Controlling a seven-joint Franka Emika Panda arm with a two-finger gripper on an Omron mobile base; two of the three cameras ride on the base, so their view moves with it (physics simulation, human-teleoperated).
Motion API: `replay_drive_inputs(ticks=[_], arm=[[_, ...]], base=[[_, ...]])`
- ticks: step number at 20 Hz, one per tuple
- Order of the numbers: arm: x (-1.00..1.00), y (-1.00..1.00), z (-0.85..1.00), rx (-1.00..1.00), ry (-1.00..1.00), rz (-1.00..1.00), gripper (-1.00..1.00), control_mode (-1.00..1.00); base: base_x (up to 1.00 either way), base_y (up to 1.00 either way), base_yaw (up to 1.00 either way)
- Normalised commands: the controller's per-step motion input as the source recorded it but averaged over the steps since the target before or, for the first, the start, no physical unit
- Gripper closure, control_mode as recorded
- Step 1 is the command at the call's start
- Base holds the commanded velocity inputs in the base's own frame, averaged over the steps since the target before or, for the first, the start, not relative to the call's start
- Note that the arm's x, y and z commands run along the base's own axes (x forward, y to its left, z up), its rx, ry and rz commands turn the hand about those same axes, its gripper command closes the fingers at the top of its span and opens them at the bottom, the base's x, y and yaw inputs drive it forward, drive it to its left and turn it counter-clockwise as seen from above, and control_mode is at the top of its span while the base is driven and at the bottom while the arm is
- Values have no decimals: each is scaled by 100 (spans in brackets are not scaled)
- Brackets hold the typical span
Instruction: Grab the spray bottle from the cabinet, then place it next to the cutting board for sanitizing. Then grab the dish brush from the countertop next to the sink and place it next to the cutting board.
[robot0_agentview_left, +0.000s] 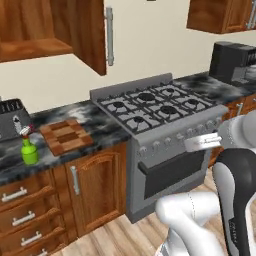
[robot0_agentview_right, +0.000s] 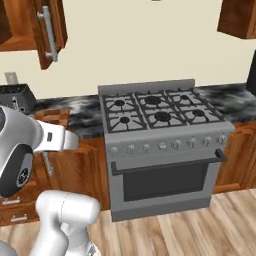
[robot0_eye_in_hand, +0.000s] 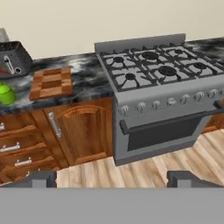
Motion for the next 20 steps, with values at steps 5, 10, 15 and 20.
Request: replay_drive_inputs(ticks=[5,10,15,20], arm=[[0,0,0,0,0,0,-100,100],[0,0,0,0,0,0,-100,100],[0,0,0,0,0,0,-100,100],[0,0,0,0,0,0,-100,100]], base=[[0,-60,-67],[2,-41,-59],[11,-44,-51],[16,-20,-55]])
